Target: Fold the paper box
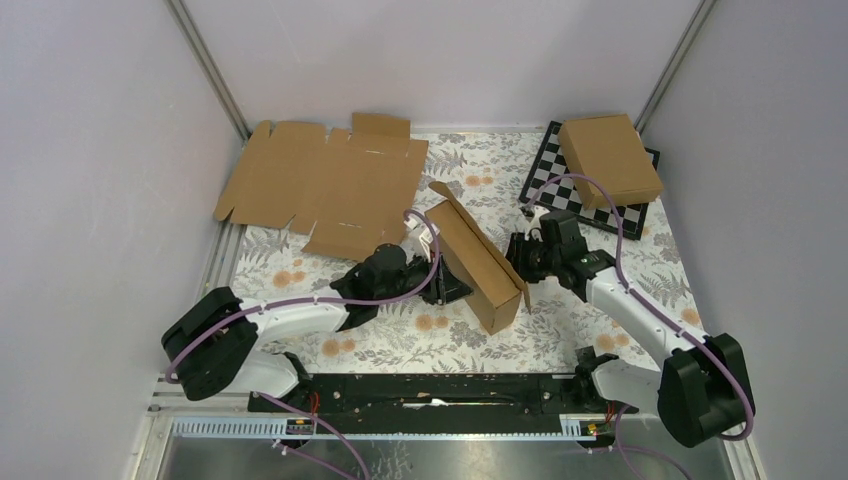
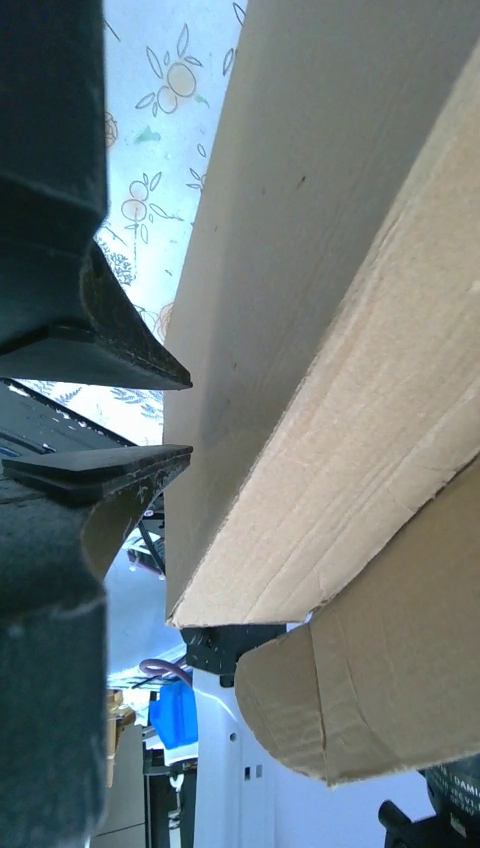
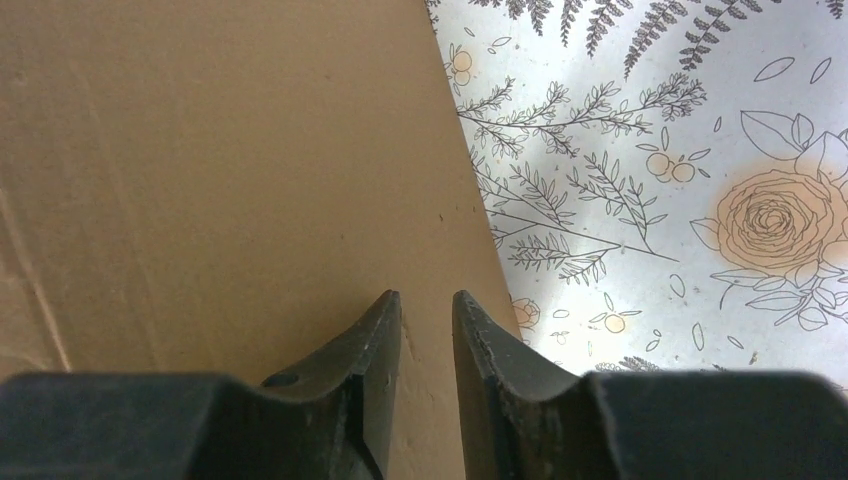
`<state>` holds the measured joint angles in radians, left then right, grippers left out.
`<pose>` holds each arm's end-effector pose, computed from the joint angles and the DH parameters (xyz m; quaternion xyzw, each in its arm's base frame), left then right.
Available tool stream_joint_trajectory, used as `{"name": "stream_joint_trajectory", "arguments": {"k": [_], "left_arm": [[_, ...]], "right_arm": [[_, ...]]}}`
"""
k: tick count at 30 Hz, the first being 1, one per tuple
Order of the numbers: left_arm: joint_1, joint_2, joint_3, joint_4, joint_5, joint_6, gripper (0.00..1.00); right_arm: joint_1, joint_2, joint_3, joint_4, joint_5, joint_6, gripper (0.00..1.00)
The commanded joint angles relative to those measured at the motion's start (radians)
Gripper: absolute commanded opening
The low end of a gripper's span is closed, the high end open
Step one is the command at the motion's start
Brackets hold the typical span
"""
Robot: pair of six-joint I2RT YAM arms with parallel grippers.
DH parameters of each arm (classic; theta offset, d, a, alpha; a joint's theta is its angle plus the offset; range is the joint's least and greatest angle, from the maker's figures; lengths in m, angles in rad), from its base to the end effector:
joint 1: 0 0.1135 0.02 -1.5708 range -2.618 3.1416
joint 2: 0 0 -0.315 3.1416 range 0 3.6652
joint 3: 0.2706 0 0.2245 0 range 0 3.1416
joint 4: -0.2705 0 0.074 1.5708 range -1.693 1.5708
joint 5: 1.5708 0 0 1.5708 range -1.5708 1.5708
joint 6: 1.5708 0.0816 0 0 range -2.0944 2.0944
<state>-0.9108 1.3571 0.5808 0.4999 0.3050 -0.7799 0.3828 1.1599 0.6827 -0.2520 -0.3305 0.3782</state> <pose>0.1619 -0.2486 0.2712 0.1430 0.7808 -0.5263 0.3048 0.2004 0.1092 0.2555 -0.0693 0.9002 0.2891 0.3184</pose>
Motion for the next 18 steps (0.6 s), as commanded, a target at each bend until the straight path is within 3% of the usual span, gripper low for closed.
{"name": "stream_joint_trajectory", "arguments": {"k": [1,8,14,18], "left_arm": [[0.001,-0.030,0.027,-0.045,-0.045,0.042,0.30],[0.000,-0.036,0.052,-0.073,-0.070,0.059,0.31],[0.000,-0.022,0.068,-0.081,-0.077,0.072,0.31],[0.001,0.000,0.070,-0.073,-0.071,0.070,0.31]], "right_arm": [[0.006,-0.045,-0.006,-0.022,0.005,0.007,0.35],[0.004,-0.217,0.034,-0.048,0.054,0.053,0.51],[0.004,-0.296,0.117,-0.130,0.125,0.038,0.78],[0.004,-0.314,0.126,-0.078,-0.041,0.070,0.99]]}}
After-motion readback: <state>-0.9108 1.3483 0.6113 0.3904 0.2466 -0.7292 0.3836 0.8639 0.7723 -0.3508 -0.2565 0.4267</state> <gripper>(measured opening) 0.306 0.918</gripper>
